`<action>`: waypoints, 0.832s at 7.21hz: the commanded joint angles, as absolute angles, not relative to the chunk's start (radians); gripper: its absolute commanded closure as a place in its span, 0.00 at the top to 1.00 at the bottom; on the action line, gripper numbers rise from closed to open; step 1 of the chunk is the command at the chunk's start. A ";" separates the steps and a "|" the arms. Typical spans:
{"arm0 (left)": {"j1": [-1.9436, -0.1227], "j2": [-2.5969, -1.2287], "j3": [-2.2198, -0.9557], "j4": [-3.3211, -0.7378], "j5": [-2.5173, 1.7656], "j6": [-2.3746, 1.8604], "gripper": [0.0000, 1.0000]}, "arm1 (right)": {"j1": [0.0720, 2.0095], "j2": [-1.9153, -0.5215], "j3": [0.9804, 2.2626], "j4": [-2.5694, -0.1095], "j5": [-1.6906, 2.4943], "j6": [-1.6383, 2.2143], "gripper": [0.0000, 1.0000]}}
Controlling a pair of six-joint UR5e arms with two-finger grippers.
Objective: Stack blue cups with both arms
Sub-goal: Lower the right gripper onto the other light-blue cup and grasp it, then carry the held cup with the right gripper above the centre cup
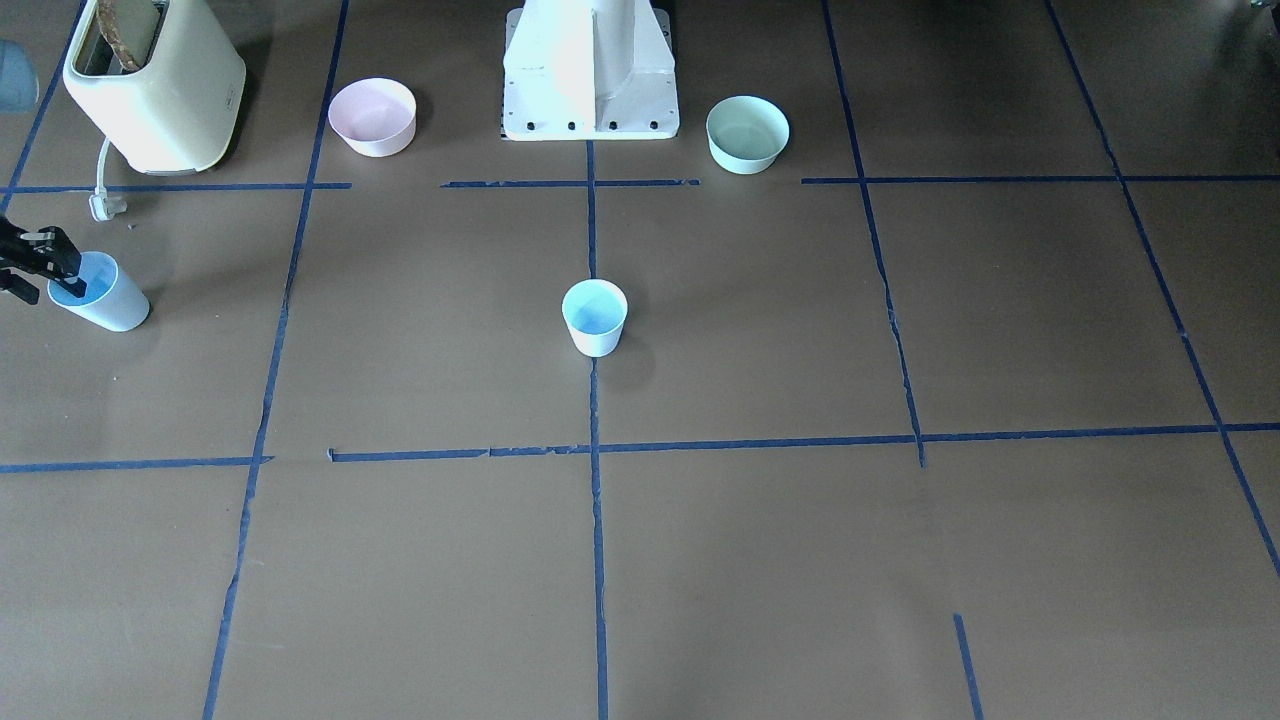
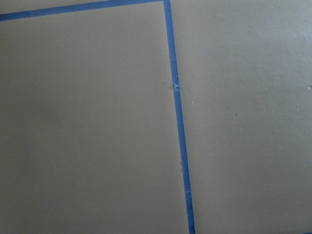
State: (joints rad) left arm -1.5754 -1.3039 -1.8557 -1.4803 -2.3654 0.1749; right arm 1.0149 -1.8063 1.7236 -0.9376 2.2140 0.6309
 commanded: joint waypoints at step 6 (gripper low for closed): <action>-1.575 -1.304 -1.856 -1.480 -2.365 0.173 1.00 | 0.938 -1.438 1.945 -1.403 2.230 0.927 0.00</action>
State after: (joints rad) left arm -1.5754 -1.3039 -1.8561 -1.4803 -2.3654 0.1745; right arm 0.9826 -1.6136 1.8858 -1.1892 2.2350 0.8193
